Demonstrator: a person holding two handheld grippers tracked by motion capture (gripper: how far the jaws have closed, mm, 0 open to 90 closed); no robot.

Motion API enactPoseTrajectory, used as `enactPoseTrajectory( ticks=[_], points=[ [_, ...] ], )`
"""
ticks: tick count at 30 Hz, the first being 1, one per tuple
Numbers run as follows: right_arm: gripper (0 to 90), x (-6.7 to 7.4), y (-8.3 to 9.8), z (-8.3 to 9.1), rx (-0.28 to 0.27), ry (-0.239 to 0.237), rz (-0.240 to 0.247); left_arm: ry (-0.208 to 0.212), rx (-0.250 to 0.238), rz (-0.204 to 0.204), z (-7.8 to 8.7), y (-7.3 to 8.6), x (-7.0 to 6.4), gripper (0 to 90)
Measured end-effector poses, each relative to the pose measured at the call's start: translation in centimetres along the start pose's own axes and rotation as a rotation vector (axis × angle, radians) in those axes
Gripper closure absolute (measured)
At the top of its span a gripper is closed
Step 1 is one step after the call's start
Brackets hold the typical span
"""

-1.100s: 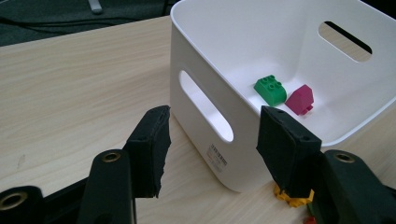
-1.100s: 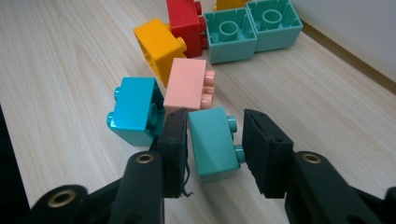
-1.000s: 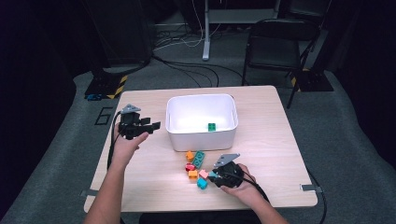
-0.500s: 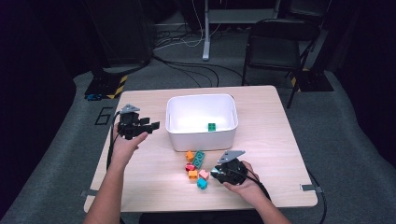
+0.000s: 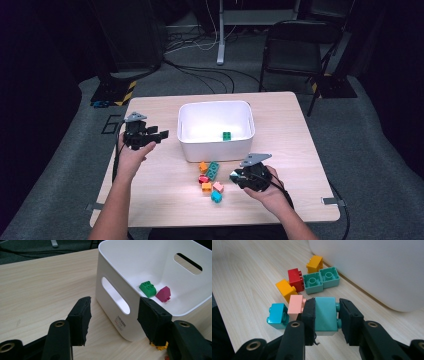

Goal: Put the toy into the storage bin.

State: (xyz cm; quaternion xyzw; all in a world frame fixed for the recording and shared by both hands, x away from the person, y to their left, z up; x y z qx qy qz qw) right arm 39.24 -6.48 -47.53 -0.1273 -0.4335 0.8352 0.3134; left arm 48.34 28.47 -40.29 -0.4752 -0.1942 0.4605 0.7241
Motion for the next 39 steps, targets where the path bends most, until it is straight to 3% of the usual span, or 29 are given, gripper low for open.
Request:
enactPoseTrajectory(
  ticks=[13,27,39],
  points=[
    [66.9,0.1,-3.6,2.4,-0.023,-0.013,0.007,0.001,-0.013,-0.002,0.5,0.0,-0.2,43.5],
    [66.9,-0.8,-10.1,4.8,-0.097,-0.002,0.053,0.0,-0.019,-0.003,0.8,0.0,-0.1,43.5],
    [66.9,-1.3,-13.2,4.1,-0.101,0.01,0.052,0.007,-0.023,0.002,0.9,-0.1,-0.1,43.6]
  ],
)
Point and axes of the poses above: each handheld gripper's, and its own axes: z roughly backward along the jaws, y roughly out of its underside, x roughly to its left, the point moved 3 cm from there along -z, roughly forward along the jaws, and after that the axes turned 6 degrees about -x, right-handed, at the moved point
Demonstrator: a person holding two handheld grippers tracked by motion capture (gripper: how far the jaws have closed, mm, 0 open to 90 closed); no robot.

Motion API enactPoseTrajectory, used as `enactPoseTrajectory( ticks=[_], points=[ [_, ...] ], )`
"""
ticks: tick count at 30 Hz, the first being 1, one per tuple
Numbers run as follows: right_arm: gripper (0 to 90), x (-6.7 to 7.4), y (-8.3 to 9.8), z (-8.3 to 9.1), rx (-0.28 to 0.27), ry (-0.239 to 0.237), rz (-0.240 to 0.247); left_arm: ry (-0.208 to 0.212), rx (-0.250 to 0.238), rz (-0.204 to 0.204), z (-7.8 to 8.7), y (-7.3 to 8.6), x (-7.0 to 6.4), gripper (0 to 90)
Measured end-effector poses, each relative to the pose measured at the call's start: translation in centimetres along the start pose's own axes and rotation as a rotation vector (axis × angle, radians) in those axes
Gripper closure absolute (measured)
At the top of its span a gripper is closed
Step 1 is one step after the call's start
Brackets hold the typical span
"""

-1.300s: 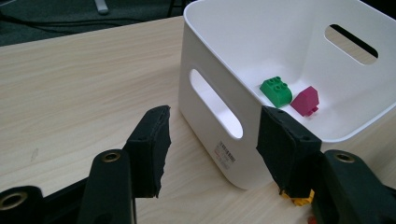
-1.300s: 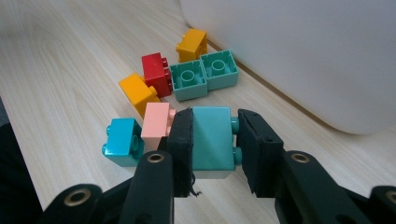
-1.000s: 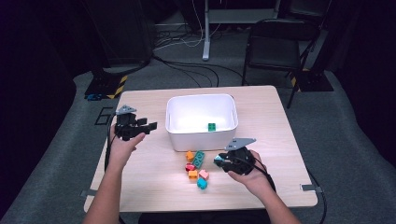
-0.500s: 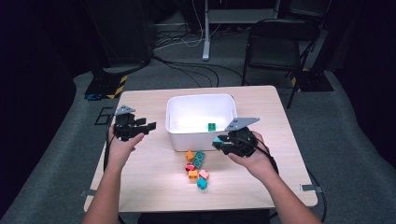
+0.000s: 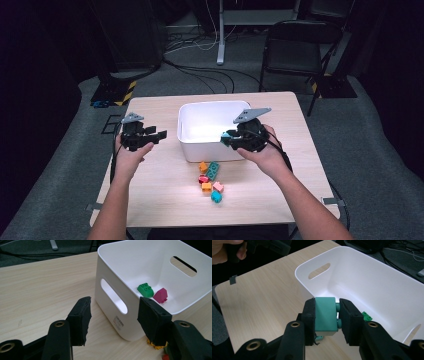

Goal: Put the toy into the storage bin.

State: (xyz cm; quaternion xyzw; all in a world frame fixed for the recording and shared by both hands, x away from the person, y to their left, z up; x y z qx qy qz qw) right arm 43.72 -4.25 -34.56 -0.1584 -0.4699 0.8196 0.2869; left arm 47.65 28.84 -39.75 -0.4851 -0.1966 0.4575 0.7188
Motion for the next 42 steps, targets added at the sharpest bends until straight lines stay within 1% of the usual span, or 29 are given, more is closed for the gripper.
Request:
enactPoseTrajectory(
  ticks=[4,6,7,10,13,15,16,18,22,24,25,32,34,37,42],
  points=[
    [66.9,-0.6,-0.8,-0.6,-0.013,0.024,-0.001,-0.001,-0.005,0.006,0.0,0.0,0.1,43.5],
    [66.9,-1.0,-1.2,-1.0,-0.007,0.04,-0.01,-0.002,-0.005,0.008,0.0,0.0,0.1,43.5],
    [66.9,-1.2,-1.2,-1.2,-0.009,0.041,-0.005,0.0,-0.004,0.004,0.0,0.0,0.1,43.5],
    [66.9,-2.1,-1.3,-2.1,0.002,0.061,-0.021,0.0,-0.004,0.004,0.0,0.0,0.2,43.5],
    [66.8,-2.9,-1.1,-2.9,0.016,0.08,-0.036,0.002,-0.006,0.009,0.0,0.0,0.3,43.5],
    [66.8,-3.5,-1.0,-3.4,0.022,0.089,-0.036,0.0,-0.005,0.011,0.0,0.0,0.4,43.5],
    [66.8,-3.8,-0.9,-3.8,0.029,0.098,-0.052,-0.001,-0.004,0.013,0.0,0.1,0.4,43.5],
    [66.8,-4.3,-0.7,-4.4,0.039,0.11,-0.068,-0.001,-0.001,0.014,0.0,0.1,0.4,43.6],
    [66.8,-5.2,-0.3,-5.5,0.059,0.128,-0.08,0.0,-0.002,0.012,0.0,0.1,0.4,43.5],
    [66.8,-5.5,-0.1,-6.0,0.068,0.137,-0.091,0.0,-0.002,0.012,0.0,0.1,0.4,43.5],
    [66.8,-5.7,0.1,-6.2,0.075,0.139,-0.085,0.0,-0.002,0.012,0.0,0.1,0.4,43.6],
    [66.8,-6.5,0.5,-7.3,0.109,0.163,-0.092,-0.001,0.002,0.014,-0.1,0.2,0.5,43.6],
    [66.8,-6.6,0.7,-7.6,0.116,0.17,-0.105,-0.001,0.005,0.013,-0.1,0.2,0.5,43.6],
    [66.8,-7.0,0.8,-8.0,0.126,0.177,-0.106,0.0,0.005,0.01,-0.2,0.2,0.5,43.6],
    [66.5,-7.7,1.0,-8.4,0.143,0.187,-0.127,0.001,0.007,0.01,-0.2,0.2,0.5,43.6]
  ],
)
Point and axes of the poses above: each handheld gripper's, and its own axes: z roughly backward along the jaws, y roughly out of its underside, x roughly to its left, the point moved 3 cm from there along -z, roughly forward along the jaws, and after that the axes turned 6 degrees about -x, right-handed, at the moved point
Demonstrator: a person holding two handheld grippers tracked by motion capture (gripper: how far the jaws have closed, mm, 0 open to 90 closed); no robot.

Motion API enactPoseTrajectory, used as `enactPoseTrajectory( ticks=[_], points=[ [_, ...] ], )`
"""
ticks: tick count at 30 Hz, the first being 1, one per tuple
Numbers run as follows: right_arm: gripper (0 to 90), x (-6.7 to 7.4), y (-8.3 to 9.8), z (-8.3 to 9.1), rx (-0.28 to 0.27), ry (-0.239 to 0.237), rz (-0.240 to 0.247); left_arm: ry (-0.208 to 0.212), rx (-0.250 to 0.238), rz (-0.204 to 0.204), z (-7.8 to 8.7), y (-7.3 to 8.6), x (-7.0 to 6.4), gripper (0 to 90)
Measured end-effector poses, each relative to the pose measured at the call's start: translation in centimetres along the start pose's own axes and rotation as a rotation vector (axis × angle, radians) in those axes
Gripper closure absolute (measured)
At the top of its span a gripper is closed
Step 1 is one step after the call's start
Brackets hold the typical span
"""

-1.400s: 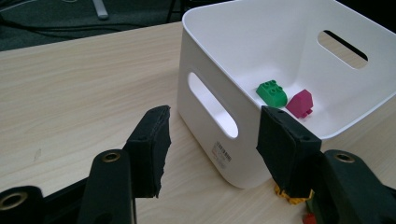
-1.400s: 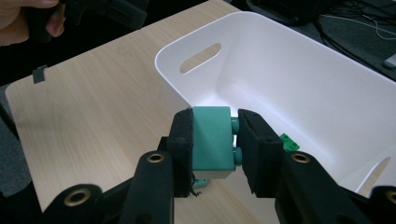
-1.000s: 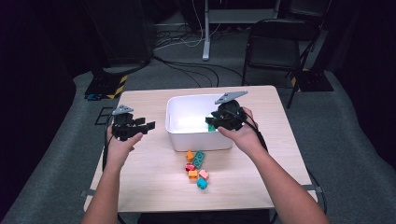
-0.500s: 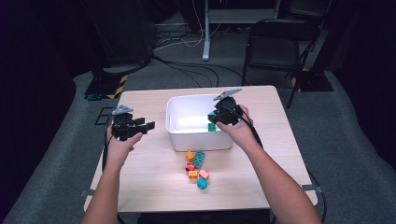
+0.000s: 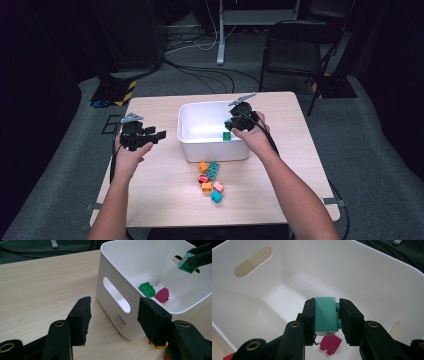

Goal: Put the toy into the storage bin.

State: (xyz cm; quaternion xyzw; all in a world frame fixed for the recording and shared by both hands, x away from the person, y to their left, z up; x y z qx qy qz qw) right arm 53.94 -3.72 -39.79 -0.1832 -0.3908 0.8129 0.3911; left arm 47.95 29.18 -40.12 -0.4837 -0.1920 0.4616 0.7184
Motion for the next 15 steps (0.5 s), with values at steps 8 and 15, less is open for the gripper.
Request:
enactPoseTrajectory(
  ticks=[8,15],
  points=[
    [61.3,0.1,0.2,0.5,0.002,0.005,0.015,-0.003,-0.002,0.005,0.1,0.0,0.1,43.6],
    [58.5,1.7,-0.2,2.7,-0.061,-0.033,0.045,-0.002,0.004,0.004,0.0,0.0,0.0,43.5]
  ],
)
Point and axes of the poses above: each handheld gripper's, and its own axes: z roughly backward along the jaws, y roughly out of its underside, x roughly to its left, the point moved 3 cm from there along -z, roughly forward along the jaws, and after that the axes turned 6 degrees about -x, right-handed, at the moved point
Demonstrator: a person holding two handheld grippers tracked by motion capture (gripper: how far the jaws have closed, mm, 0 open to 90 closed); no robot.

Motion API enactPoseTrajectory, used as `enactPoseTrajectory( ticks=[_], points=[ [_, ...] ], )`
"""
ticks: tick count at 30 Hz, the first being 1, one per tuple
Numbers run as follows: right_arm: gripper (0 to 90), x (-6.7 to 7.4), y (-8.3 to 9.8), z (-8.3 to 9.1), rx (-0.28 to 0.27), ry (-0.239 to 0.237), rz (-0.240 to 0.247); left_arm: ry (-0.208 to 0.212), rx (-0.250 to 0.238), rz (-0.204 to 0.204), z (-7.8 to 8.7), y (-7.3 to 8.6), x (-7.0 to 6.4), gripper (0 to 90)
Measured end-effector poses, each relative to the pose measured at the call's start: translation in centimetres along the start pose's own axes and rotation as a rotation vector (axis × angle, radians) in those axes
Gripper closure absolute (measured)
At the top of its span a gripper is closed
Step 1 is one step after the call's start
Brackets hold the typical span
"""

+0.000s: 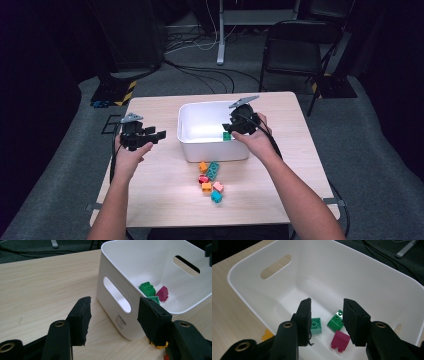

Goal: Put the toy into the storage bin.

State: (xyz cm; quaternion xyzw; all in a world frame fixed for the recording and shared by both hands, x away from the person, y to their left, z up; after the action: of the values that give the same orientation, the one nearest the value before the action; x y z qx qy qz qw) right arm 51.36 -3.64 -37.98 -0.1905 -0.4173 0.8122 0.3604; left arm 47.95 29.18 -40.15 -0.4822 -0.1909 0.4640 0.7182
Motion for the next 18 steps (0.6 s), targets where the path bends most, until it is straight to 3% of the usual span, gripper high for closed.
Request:
enactPoseTrajectory(
  ticks=[8,13,18],
  points=[
    [57.0,2.8,0.9,2.4,-0.057,-0.062,0.047,-0.002,0.002,0.0,0.0,0.0,0.0,43.5],
    [57.0,4.1,2.0,3.4,-0.074,-0.072,0.074,-0.002,0.005,-0.004,-0.1,0.1,-0.1,43.5],
    [56.7,5.0,3.2,3.7,-0.087,-0.112,0.058,-0.001,0.008,-0.007,-0.2,0.1,-0.1,43.3]
  ],
)
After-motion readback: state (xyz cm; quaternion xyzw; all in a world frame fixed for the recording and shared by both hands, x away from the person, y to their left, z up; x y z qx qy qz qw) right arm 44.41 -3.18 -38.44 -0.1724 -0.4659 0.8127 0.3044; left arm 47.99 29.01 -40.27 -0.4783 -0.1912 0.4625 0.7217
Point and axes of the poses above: each handheld gripper's, and its own axes: z roughly backward along the jaws, y roughly out of its underside, x roughly to its left, the point moved 3 cm from there along -z, roughly forward along the jaws, and after that the axes turned 6 degrees about -x, right-handed, at the moved point
